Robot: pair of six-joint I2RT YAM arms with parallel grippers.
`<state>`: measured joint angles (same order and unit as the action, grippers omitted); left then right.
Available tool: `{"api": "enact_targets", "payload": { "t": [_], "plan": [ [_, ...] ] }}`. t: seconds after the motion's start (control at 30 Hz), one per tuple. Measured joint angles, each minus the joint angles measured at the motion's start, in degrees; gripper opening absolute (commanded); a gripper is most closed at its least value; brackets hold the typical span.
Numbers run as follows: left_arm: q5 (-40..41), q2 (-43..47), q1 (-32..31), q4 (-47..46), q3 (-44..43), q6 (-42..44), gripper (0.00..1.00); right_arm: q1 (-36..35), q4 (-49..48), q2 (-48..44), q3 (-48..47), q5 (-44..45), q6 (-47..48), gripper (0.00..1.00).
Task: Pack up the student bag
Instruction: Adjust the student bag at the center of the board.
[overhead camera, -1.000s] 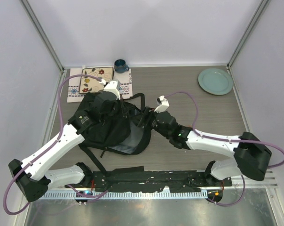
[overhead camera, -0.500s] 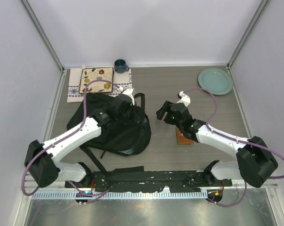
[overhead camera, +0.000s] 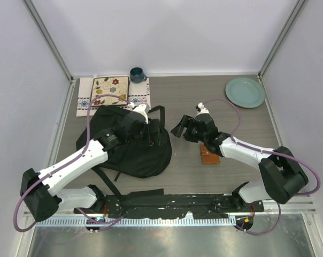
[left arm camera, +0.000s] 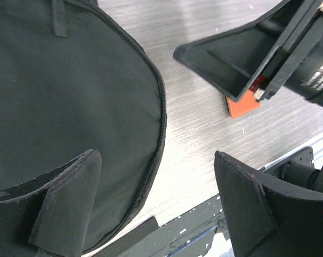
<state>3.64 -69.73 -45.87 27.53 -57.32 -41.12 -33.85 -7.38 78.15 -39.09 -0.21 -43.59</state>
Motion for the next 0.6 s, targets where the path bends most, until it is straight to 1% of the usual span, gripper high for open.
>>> {"api": "enact_targets", "payload": {
  "t": [0.17, 0.37, 0.4, 0.43, 0.5, 0.53, 0.6],
  "plan": [
    [5.55, 4.57, 0.0, 3.26, -0.11, -0.24, 0.99, 0.0, -3.56, 6.27, -2.08, -7.87, -1.09, 0.77],
    [14.6, 10.27, 0.02, 9.25, 0.28, -2.58, 0.99, 0.09, -7.43, 16.02, -8.13, -16.39, -2.03, 0.77],
    [16.22, 11.5, 0.02, 10.82, 0.66, -3.58, 1.0, 0.22, -8.22, 17.62, -9.11, -18.08, -2.19, 0.75],
    [17.14, 12.35, 0.02, 11.85, 1.11, -4.33, 1.0, 0.31, -9.01, 19.15, -9.92, -19.58, -2.34, 0.7],
    [19.08, 14.56, 0.02, 14.14, 2.95, -6.67, 1.0, 0.5, -10.19, 21.7, -11.26, -22.12, -2.67, 0.55],
    [19.82, 15.98, 0.09, 15.32, 4.55, -7.91, 1.0, 0.7, -11.08, 23.04, -11.69, -23.58, -2.99, 0.43],
    [20.55, 17.94, 0.11, 17.11, 6.99, -9.73, 1.0, 1.07, -12.04, 24.26, -11.8, -25.22, -3.54, 0.28]
  ]
}}
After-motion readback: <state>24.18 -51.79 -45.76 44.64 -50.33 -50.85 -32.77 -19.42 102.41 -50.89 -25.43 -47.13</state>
